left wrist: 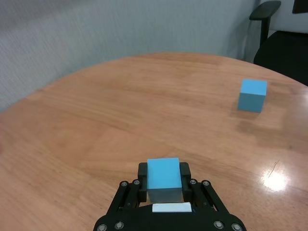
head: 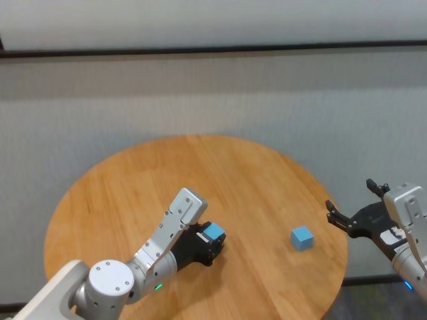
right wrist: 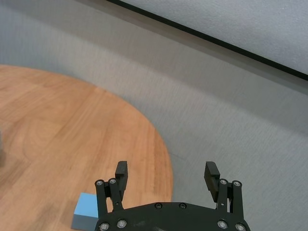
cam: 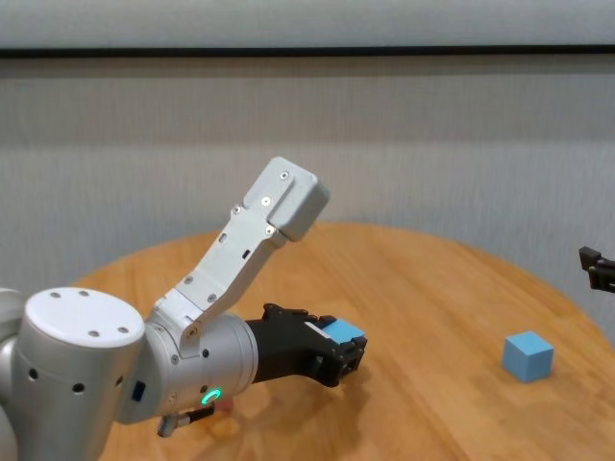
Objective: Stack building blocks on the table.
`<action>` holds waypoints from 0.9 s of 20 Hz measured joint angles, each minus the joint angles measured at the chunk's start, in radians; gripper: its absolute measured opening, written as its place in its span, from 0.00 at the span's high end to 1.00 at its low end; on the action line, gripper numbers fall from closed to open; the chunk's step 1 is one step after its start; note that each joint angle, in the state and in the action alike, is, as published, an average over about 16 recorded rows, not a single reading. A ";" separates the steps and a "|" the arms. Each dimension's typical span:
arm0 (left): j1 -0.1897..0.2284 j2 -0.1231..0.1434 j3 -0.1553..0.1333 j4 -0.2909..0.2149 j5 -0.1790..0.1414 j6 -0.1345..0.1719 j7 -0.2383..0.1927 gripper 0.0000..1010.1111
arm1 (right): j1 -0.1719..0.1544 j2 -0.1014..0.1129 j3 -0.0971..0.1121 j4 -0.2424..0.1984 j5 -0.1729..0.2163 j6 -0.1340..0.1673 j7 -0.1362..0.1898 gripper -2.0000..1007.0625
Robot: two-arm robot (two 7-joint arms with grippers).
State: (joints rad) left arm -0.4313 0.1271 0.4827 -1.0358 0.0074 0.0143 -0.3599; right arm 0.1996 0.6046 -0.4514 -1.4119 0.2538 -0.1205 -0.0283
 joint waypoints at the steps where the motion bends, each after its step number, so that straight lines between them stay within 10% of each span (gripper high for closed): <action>1: 0.000 -0.001 0.000 0.002 0.001 0.000 0.000 0.60 | 0.000 0.000 0.000 0.000 0.000 0.000 0.000 0.00; 18: -0.010 -0.008 0.002 0.022 0.016 0.018 -0.002 0.58 | 0.000 0.000 0.000 0.000 0.000 0.000 0.000 0.00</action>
State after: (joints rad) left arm -0.4416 0.1191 0.4851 -1.0135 0.0238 0.0327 -0.3615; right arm 0.1996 0.6046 -0.4514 -1.4119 0.2538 -0.1205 -0.0283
